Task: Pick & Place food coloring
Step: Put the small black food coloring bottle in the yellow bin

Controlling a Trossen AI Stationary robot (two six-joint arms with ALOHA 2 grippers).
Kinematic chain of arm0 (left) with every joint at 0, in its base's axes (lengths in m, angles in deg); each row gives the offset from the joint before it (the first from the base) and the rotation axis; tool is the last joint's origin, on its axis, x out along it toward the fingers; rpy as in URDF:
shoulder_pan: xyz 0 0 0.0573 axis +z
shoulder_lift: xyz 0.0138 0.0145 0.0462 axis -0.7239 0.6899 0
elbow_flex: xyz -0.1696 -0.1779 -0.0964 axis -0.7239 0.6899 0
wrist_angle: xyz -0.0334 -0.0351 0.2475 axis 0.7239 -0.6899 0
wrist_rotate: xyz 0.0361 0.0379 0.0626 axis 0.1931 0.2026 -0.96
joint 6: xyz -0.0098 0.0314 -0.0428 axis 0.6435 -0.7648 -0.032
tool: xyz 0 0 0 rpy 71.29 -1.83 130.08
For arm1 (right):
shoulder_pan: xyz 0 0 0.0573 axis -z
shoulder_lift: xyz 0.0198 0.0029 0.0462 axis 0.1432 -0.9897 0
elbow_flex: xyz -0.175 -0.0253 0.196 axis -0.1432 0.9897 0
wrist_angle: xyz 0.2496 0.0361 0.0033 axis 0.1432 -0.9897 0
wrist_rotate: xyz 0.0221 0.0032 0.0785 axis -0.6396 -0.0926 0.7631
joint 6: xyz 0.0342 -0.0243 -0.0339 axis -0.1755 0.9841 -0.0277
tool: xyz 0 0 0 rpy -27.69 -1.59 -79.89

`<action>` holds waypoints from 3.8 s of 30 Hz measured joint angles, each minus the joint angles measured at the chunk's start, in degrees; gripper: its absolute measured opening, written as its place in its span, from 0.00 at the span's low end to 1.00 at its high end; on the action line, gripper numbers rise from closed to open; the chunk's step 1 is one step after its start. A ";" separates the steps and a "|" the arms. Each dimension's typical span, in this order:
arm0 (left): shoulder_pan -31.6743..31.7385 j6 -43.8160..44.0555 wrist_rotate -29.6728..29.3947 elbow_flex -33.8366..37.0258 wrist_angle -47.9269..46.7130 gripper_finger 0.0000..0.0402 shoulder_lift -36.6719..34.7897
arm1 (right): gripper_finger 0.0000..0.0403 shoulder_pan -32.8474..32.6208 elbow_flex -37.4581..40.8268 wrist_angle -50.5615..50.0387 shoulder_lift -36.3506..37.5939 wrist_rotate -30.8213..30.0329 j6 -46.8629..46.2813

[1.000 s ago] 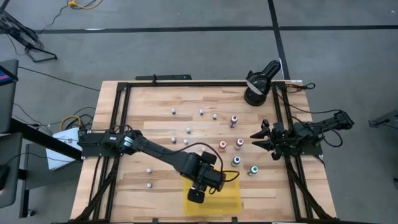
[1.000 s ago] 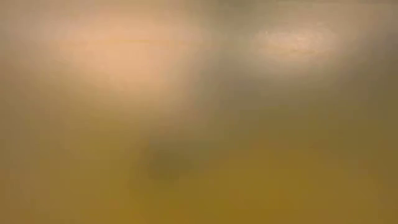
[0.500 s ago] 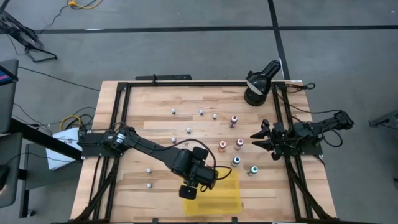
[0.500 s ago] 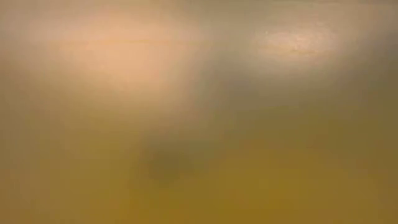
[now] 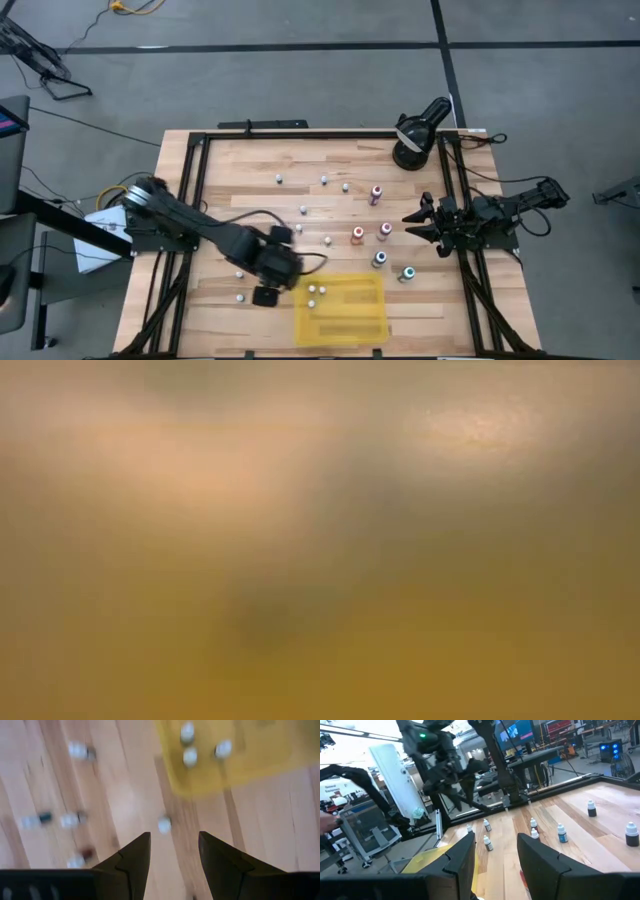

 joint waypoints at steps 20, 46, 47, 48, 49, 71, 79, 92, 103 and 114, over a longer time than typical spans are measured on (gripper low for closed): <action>-10.34 -4.56 8.08 33.03 6.84 0.40 -22.63 | 0.35 0.00 -0.01 0.00 0.00 0.01 0.00; -10.41 -31.38 6.03 40.54 17.18 0.35 -17.25 | 0.34 0.00 0.01 0.00 0.00 0.01 0.00; -10.34 -31.66 5.85 40.54 17.34 0.35 -16.94 | 0.34 0.00 -0.01 0.00 -0.02 0.01 0.00; -10.22 -31.70 5.54 40.54 17.46 0.35 -16.45 | 0.34 0.02 -0.01 0.00 0.00 -0.01 0.00; -9.93 -31.73 5.45 40.54 17.73 0.35 -15.94 | 0.34 0.01 0.00 0.00 0.00 -0.01 0.00; -8.42 -30.09 6.24 43.21 22.12 0.34 -13.30 | 0.34 0.02 0.00 0.00 0.00 -0.02 0.00; -8.42 -27.93 6.24 43.21 22.22 0.20 -13.30 | 0.34 0.01 0.01 -0.01 -0.01 0.01 0.00; -8.18 -25.01 6.13 42.61 22.24 0.19 -15.42 | 0.34 0.00 0.00 0.00 -0.02 0.00 0.00; -5.44 -15.76 6.88 38.53 19.05 0.19 -25.19 | 0.34 0.01 0.00 0.00 -0.01 -0.01 0.00; -5.21 -10.35 6.97 37.54 16.63 0.18 -28.71 | 0.34 0.00 0.00 0.00 0.00 -0.01 0.00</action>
